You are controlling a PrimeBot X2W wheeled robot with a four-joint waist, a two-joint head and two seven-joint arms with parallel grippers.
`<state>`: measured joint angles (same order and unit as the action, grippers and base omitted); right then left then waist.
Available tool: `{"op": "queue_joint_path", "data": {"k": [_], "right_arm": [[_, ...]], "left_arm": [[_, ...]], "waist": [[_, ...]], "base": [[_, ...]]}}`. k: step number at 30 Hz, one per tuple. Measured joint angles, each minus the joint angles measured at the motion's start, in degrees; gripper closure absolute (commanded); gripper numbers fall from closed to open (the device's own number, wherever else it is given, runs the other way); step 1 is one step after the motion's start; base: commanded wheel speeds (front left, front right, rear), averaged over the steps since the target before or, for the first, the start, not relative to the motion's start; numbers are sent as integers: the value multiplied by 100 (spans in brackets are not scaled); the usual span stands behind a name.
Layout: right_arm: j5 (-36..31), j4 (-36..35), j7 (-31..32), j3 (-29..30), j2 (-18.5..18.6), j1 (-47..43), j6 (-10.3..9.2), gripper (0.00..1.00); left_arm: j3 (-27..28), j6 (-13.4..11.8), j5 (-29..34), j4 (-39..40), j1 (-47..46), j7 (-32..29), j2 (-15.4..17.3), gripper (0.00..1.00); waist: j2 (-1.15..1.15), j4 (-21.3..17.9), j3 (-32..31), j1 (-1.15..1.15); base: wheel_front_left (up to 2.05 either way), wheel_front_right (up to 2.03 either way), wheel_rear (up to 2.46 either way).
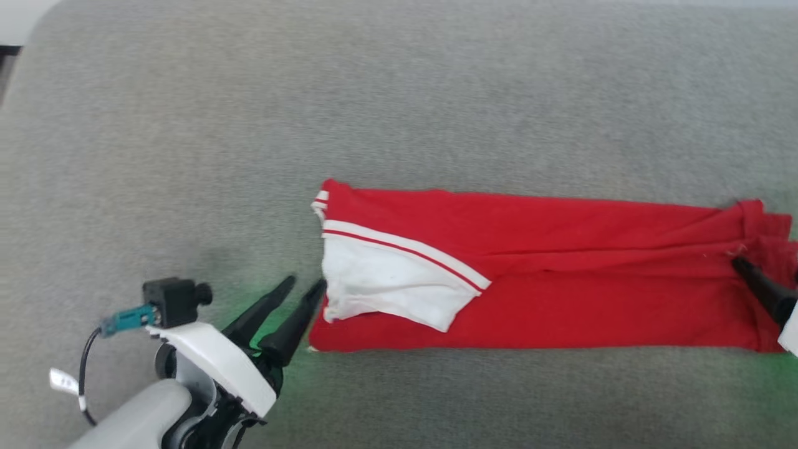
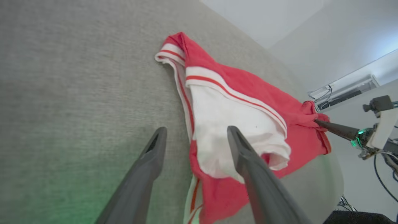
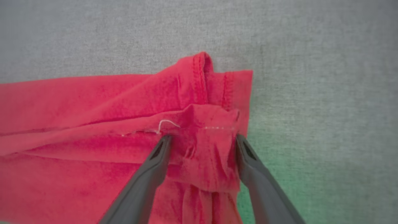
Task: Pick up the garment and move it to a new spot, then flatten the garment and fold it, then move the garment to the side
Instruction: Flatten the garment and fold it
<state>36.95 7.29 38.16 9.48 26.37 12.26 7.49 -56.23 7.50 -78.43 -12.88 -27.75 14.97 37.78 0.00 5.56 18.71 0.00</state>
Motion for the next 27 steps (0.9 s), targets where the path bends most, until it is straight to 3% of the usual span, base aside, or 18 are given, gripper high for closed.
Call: {"op": "queue_joint_path", "data": {"k": [6,14,19,26,27], "right_arm": [[64,527,98,341,-47,-14,2,0],[27,990,210,455,-75,44,8,0],[8,1211,234,372,-116,167,9,0],[-30,1543,242,201,-160,387,10,0],[-29,1564,265,177,-155,402,9,43]], "left_arm": [[1459,-1,914,-608,713,0,-827,0],[3409,-57,3669,-999,1338,0,-1599,0],[4258,-138,5137,-736,1644,0,-2033,0],[4972,-87,6515,-98,1909,0,-2529,0],[5036,-83,6678,3,1934,0,-2565,0]], "waist": [[0,288,-116,0],[0,439,-242,0],[0,409,-285,0],[0,380,-297,0],[0,385,-293,0]], "base": [[0,0,0],[0,0,0],[0,0,0],[0,0,0],[0,0,0]]}}
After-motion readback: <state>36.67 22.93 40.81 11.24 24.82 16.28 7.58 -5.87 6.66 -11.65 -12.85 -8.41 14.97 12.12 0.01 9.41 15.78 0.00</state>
